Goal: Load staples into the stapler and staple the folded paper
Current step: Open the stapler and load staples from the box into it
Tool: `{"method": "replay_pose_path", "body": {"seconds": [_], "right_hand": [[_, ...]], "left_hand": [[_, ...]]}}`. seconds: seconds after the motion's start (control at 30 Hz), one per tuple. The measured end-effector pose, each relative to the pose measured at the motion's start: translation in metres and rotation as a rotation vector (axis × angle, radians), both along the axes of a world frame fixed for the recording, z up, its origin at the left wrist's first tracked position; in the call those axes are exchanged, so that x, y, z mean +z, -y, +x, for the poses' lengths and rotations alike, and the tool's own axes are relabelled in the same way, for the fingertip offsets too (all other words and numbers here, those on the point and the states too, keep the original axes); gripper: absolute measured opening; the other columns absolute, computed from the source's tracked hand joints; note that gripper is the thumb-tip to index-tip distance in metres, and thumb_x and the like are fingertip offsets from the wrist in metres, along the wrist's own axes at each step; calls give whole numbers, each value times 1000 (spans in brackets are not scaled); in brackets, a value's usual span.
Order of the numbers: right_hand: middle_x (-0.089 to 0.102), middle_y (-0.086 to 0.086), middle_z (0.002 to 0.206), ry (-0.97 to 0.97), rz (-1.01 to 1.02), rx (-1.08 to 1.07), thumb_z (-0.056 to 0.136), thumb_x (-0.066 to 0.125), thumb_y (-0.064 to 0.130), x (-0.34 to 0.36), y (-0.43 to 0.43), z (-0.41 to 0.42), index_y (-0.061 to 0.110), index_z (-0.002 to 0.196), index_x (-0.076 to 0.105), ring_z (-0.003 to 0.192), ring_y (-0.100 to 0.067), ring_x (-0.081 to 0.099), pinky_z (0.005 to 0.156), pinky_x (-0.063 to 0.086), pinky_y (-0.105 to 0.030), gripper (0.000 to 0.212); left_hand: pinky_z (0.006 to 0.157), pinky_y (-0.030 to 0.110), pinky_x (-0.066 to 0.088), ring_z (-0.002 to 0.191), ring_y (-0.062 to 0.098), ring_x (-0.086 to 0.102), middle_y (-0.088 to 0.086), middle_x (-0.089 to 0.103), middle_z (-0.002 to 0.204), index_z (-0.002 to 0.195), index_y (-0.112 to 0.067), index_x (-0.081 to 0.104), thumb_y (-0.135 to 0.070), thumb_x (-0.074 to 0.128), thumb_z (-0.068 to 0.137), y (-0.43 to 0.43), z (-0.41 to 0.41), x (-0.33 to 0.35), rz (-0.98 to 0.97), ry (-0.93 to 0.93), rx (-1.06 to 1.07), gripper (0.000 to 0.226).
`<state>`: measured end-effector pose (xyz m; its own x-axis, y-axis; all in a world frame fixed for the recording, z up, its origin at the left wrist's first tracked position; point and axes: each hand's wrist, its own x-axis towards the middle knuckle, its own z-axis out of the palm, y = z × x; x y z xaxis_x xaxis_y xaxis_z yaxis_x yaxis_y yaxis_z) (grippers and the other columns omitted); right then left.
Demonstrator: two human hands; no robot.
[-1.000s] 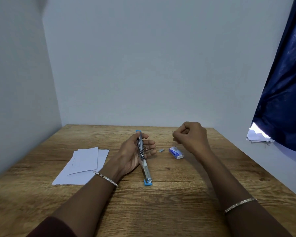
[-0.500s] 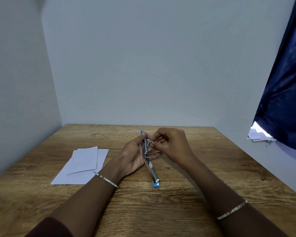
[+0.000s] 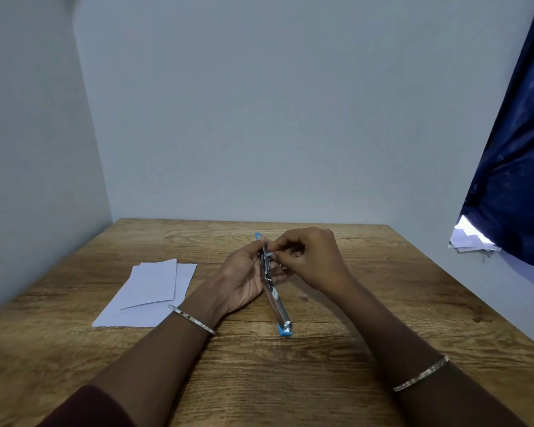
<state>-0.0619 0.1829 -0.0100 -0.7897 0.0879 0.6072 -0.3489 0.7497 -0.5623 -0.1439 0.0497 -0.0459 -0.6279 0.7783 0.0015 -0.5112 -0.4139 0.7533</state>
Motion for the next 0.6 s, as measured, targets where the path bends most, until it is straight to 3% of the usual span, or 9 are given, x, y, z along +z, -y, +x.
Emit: {"method": "replay_pose_path", "body": {"seconds": [0.1,0.17,0.3,0.43,0.6], "right_hand": [[80,-6,77,67,-115,3,80,79,1,0,-3,-1,9,87,82,71,-18,77,68,65,-32,11],[79,-7,75,97,-158,16,80,80,0,-1,-4,0,8,86,81,71,-21,78,66,66,-36,10],[79,-11,75,121,-237,54,79,81,-1,0,-5,0,4,84,80,72,-25,79,66,66,-39,7],[79,-15,75,134,-291,79,79,82,-1,1,-6,0,2,84,80,67,-22,79,58,65,-33,6],[79,-7,72,97,-233,36,76,83,0,3,-8,-1,7,80,82,66,-13,77,56,58,-21,8]], "left_hand": [[81,47,62,106,34,73,29,71,119,107,9,68,-32,30,110,0,1,1,25,8,-18,55],[80,48,62,104,34,74,29,72,115,97,5,65,-31,31,110,0,2,2,35,3,-15,51],[81,49,62,102,33,75,28,73,111,106,-4,52,-30,32,110,-2,2,2,16,-39,1,34],[87,52,60,100,34,75,29,73,109,94,-5,52,-30,33,109,-3,2,0,32,-71,0,35],[93,58,56,112,38,66,39,49,141,94,-6,52,-30,34,109,-4,2,2,25,-62,41,33]]}}
